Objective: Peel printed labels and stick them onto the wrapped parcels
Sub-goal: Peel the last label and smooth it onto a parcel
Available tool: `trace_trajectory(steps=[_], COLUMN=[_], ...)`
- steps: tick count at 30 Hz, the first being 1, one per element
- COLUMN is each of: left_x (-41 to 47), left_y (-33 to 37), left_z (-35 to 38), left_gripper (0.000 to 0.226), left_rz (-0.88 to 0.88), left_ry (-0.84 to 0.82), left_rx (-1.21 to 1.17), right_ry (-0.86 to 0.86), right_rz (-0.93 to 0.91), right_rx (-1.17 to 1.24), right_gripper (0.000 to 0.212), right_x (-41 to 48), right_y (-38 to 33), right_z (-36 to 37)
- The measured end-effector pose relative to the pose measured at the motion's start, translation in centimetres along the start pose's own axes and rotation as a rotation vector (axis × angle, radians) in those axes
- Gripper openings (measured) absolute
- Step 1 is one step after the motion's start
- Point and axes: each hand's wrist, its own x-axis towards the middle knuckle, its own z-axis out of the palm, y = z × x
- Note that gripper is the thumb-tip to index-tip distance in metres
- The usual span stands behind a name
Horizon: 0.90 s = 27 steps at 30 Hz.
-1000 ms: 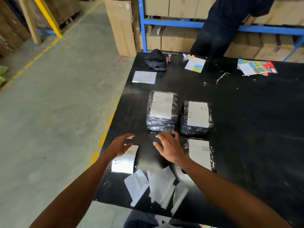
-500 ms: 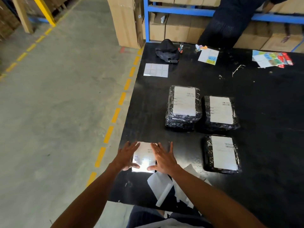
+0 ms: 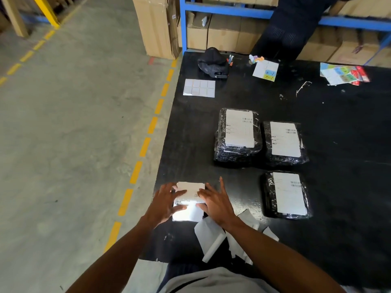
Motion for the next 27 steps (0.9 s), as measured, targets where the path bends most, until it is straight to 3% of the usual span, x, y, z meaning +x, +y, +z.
trace_trajectory(steps=[5, 10, 13, 16, 18, 22, 27], left_x=[0.5, 2.3, 3.2, 4.3, 5.1, 6.4, 8.2], left_y=[3.2, 7.3, 9.3, 12.0, 13.9, 17.6, 23.5], left_z=[-2.4, -4.7, -5.9, -6.8, -7.2, -7.4, -7.2], left_gripper=[0.055, 0.062, 0.067, 0.079, 0.085, 0.089, 0.055], left_rz=[-0.130, -0.223, -0.213, -0.193, -0.160, -0.165, -0.080], left_ry=[-0.134, 0.017, 0.067, 0.060, 0.015, -0.075, -0.107], left_rx=[-0.405, -0.691, -0.913, -1.036, -1.120, -1.123, -0.880], right_ry=[0.193, 0.199, 0.104, 0.035, -0.026, -0.073, -0.038], right_rz=[-0.024, 0.070, 0.150, 0.279, 0.386, 0.350, 0.323], right_rx=[0.073, 0.272, 0.563, 1.046, 1.238, 1.194, 1.174], right_gripper=[0.028, 0.046, 0.066, 0.085, 0.070, 0.023, 0.011], right_x=[-0.3, -1.0, -1.7, -2.4, -2.8, -4.0, -6.1], right_y=[0.8, 2.4, 4.4, 7.1, 9.5, 13.9, 17.7], right_z=[-0.3, -2.3, -4.9, -8.2, -10.7, -14.6, -19.1])
